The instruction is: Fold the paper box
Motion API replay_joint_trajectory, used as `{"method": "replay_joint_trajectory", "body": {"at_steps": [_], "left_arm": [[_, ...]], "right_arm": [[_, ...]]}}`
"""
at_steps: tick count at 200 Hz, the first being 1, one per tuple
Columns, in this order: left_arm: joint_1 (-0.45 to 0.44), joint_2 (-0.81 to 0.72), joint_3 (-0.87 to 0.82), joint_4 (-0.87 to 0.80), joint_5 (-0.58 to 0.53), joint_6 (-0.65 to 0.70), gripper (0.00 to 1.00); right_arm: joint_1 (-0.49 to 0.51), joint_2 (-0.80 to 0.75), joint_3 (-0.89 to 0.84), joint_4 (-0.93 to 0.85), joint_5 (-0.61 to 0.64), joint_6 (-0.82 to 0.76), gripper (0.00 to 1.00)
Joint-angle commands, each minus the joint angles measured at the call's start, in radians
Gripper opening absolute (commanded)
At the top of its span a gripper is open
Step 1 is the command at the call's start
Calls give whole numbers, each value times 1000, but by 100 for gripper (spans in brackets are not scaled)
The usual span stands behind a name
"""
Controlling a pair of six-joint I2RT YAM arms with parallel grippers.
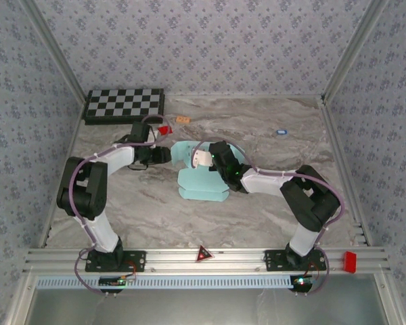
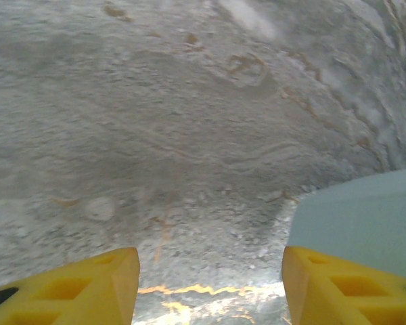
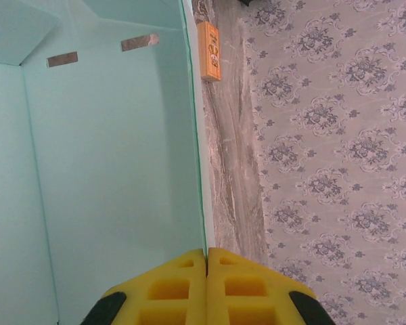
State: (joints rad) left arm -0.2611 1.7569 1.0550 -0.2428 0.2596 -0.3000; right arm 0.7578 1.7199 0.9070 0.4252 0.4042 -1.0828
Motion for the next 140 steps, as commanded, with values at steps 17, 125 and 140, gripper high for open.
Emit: {"method": "replay_joint_trajectory", "body": {"at_steps": [17,125,140], "left_arm": [[-20,11,24,36,67,55,56],[-53,-42,-66,229,171,164,53],[-57,-42,-72,243,195,183,53]], "right_arm": [[3,18,23,-60,-10,30,0],[2,30,24,-60,-4,32,0],[3,32,27,-60,-3,32,0]]}}
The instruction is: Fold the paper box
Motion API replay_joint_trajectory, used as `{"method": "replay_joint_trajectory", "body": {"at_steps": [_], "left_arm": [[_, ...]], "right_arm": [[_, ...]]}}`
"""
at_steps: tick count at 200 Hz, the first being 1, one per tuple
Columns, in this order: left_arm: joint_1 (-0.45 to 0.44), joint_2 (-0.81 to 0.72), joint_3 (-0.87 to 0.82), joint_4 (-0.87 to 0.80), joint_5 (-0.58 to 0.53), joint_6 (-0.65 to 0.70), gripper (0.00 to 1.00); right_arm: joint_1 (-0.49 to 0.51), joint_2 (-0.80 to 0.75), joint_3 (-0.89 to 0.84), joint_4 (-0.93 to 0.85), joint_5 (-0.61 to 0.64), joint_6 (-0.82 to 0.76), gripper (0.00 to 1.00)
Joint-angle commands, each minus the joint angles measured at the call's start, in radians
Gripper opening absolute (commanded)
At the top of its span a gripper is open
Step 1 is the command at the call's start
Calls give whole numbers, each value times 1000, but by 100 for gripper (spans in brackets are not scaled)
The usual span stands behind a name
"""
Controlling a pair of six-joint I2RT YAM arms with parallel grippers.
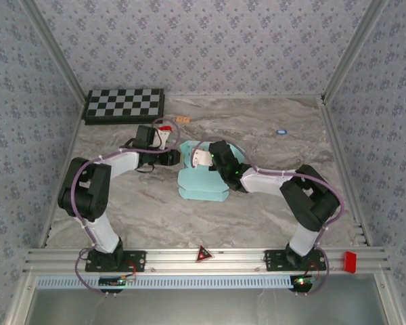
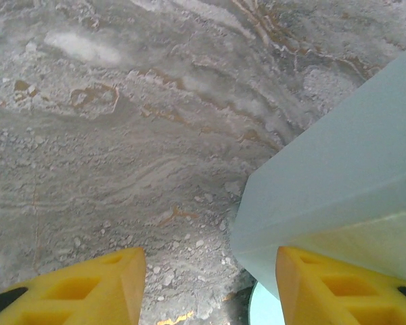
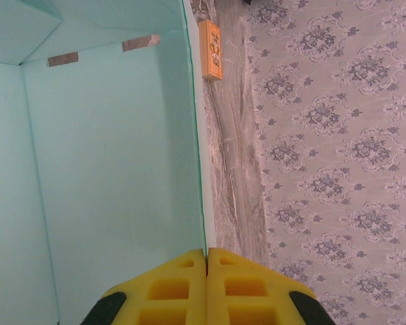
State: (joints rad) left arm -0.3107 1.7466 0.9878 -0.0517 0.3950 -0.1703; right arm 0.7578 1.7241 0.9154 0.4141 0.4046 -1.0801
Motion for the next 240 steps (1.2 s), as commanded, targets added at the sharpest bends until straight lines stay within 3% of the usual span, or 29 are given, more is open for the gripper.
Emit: {"method": "replay_joint_trajectory", "body": {"at_steps": [1,155,240], "left_arm": [[-8,-32,-5,52,60,55,53],[-51,17,8,114,185,98,53],[-70,77,34,159,178,75,53]], "right_arm": [[3,28,19,-50,-3,29,0],[3,38,22,-55,0,34,0],[2,37,25,-63,-3,36,0]]}}
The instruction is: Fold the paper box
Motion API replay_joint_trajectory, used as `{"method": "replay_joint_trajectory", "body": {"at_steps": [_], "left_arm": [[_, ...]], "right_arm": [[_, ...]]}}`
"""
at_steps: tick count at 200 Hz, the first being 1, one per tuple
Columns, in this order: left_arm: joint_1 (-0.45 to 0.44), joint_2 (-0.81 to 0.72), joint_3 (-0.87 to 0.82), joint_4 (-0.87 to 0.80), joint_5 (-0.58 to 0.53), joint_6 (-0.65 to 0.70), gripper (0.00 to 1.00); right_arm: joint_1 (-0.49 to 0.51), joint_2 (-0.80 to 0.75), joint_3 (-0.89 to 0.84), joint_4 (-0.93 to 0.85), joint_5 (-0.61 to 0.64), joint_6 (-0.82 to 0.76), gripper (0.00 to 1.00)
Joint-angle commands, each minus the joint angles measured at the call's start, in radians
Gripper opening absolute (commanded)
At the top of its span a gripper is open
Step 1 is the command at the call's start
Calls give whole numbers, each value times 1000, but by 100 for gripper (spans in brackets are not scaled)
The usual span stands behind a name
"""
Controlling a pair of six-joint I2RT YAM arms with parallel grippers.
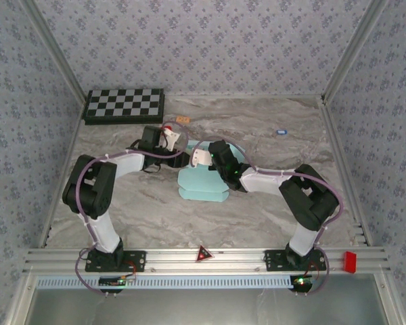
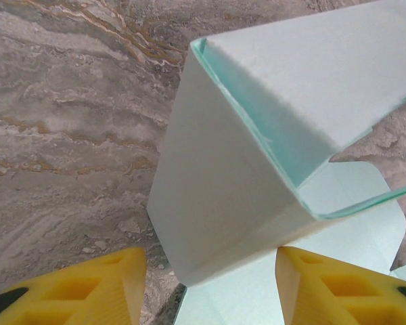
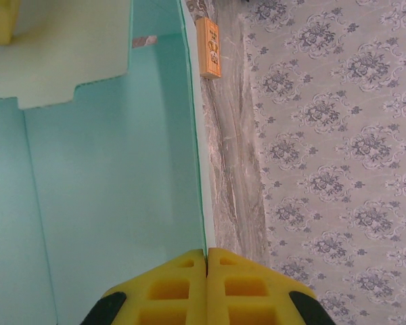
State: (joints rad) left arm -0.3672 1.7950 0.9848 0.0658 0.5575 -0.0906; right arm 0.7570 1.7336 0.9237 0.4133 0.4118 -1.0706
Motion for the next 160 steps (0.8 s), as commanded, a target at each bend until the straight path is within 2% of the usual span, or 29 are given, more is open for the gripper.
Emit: {"method": "replay_joint_trajectory", "body": {"at_steps": [1,88,160], "left_arm": [[-14,29,37,42,15,-6,53],[-39,52,-10,204,-94,-72,47],[-48,68,-41,296,-152,-66,43]], "right_arm": [[3,27,17,-62,-10,27,0],[5,26,20,-76,-19,33,0],[5,35,28,-86,-31,37,0]]}}
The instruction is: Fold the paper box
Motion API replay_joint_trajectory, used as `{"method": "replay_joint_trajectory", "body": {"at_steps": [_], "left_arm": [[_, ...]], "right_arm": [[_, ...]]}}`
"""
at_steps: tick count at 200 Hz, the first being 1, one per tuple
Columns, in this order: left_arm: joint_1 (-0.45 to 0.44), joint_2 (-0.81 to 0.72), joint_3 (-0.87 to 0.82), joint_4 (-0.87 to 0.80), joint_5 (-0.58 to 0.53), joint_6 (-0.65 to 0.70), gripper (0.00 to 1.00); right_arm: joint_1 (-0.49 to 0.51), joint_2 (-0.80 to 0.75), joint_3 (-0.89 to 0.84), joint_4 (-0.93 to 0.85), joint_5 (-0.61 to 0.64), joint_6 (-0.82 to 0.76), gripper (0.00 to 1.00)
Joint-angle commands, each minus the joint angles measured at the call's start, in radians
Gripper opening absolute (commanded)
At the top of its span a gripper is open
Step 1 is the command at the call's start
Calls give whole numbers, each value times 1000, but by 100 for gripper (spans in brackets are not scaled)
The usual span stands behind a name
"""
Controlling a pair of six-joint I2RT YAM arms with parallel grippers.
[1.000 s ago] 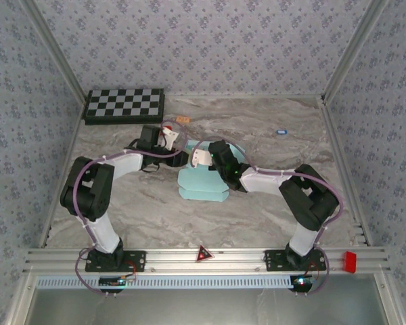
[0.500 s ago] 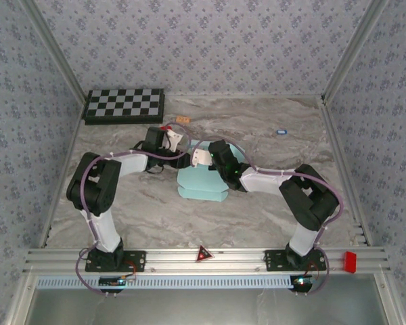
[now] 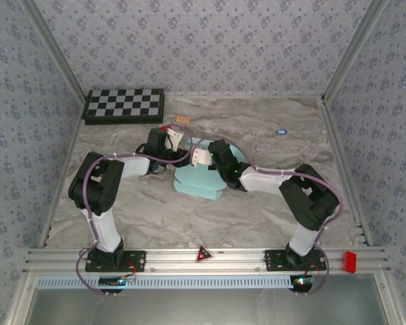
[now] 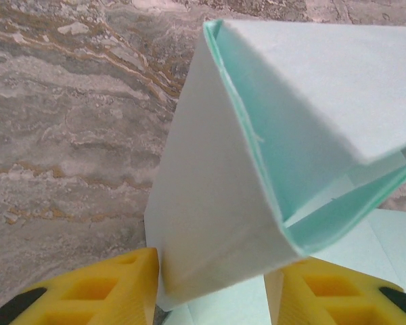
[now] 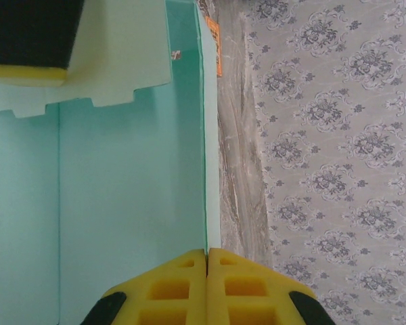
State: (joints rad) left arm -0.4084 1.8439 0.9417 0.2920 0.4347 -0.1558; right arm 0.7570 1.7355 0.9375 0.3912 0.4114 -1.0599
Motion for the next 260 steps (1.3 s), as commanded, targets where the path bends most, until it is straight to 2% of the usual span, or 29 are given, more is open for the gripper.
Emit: {"method": "replay_joint_trajectory", "body": {"at_steps": [1,102,205,260], "left_arm": [[-7,19,3,69,-29,-1,43],[-30,49,6,112,-68,12,33],[-44,64,14,126,-110,22,37],[-48,67,13,142,-119,22,30]], "right_arm": [[6,33,15,-64,-31,26,0],[3,39,21,-80,-39,32,0],[3,41,27,-84,-42,34,0],[2,41,32,-92,-42,36,0]]}}
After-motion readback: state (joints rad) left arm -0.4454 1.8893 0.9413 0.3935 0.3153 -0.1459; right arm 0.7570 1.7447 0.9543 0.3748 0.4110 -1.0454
